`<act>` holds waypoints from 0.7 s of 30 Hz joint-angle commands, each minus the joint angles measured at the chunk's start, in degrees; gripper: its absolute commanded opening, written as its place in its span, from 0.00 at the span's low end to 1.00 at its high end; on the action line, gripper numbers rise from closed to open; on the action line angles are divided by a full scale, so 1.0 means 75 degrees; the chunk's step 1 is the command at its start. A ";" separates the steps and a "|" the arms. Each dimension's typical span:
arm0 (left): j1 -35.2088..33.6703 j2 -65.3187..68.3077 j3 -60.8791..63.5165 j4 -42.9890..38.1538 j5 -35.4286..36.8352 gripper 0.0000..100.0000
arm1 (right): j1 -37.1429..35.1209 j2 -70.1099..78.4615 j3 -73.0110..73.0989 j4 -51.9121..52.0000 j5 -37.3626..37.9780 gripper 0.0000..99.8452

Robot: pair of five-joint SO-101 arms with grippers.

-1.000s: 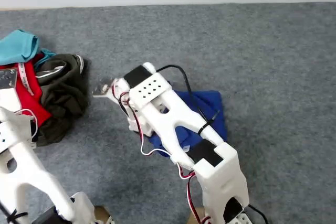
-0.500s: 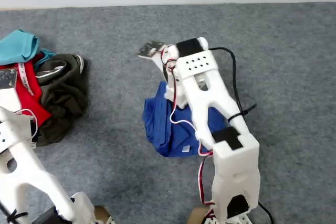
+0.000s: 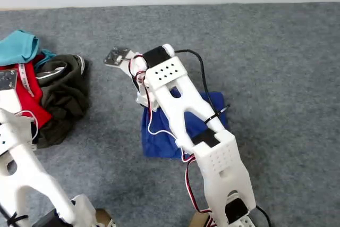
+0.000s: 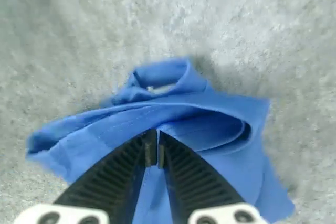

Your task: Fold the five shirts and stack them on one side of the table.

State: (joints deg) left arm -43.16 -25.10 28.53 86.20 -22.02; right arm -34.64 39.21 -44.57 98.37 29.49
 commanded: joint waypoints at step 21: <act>0.0035 -0.0258 -0.0029 -0.0105 -0.0023 0.01 | 0.0193 0.0885 -0.0598 -0.1741 -0.0070 0.01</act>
State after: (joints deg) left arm -43.16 -25.10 28.53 86.20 -22.02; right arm -30.95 45.71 -46.33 87.21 29.41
